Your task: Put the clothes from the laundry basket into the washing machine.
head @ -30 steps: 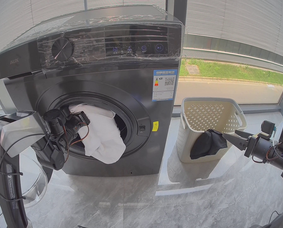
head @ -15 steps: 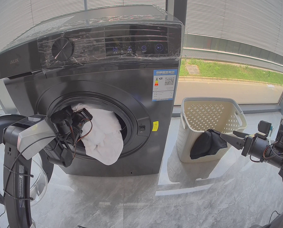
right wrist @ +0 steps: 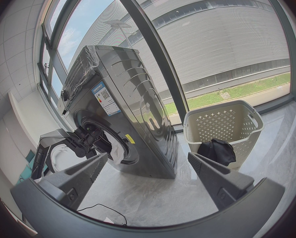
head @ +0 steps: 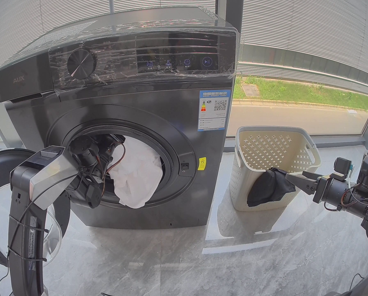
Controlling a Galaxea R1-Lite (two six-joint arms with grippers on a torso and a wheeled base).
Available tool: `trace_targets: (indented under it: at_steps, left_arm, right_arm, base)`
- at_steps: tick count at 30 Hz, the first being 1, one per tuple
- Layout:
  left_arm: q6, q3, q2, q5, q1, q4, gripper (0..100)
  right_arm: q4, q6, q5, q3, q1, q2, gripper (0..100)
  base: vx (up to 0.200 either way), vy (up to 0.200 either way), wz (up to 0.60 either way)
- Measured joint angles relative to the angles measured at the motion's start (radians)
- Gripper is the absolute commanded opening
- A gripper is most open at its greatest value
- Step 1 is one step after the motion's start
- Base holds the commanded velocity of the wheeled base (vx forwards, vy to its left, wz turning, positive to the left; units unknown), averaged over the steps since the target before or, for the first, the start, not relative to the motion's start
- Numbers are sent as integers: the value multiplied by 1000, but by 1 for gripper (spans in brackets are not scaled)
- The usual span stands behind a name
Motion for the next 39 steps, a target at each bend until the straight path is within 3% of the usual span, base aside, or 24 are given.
trace_targets:
  at_steps: [13, 22, 39]
  left_arm:
    - [0, -127, 25, 8, -17, 0, 0]
    - [0, -128, 95, 59, -10, 4, 0]
    - [4, -165, 148, 76, 97, 20, 0]
  right_arm:
    - [0, -1, 0, 0, -5, 8, 100]
    - [0, -1, -2, 0, -6, 10, 100]
    - [0, -4, -1, 0, -6, 25, 100]
  base:
    - [0, 0, 0]
    - [0, 0, 0]
    - [0, 0, 0]
